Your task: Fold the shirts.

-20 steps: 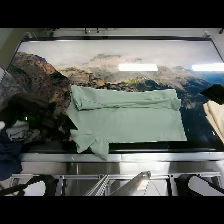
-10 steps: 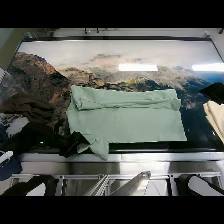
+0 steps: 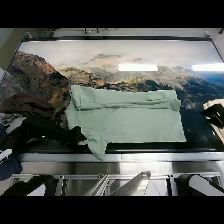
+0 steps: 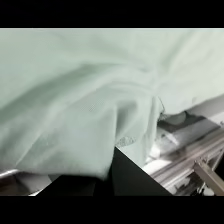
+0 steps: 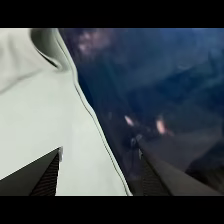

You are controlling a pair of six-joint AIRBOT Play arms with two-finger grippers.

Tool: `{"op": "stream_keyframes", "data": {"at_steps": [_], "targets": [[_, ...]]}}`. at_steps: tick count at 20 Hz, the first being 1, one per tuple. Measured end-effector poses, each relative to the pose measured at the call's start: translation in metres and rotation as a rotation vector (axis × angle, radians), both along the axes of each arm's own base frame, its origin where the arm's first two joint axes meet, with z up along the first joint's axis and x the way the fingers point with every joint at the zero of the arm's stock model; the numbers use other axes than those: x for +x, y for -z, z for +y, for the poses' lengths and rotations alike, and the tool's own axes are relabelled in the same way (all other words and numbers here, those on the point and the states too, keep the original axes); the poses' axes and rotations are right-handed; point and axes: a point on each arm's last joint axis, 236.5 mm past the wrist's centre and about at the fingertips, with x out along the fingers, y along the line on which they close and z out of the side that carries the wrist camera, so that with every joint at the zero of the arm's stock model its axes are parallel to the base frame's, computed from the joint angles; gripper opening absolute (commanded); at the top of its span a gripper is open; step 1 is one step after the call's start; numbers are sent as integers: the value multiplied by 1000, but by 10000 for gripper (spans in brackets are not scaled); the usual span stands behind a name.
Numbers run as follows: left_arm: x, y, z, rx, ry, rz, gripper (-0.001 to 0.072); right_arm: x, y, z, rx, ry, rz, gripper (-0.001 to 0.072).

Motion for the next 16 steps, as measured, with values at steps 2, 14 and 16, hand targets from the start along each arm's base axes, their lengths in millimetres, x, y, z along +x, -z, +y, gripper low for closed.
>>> {"op": "stream_keyframes", "data": {"at_steps": [2, 14, 16], "targets": [[-7, -3, -3, -17, 46, 3, 29, -18, 16, 10, 39, -36, 46, 554], [-44, 10, -15, -124, 189, 161, 28, -67, 78, 69, 250, -179, 186, 408], [-45, 10, -18, -140, 193, 168, 28, -63, 81, 74, 244, -201, 174, 102]]}}
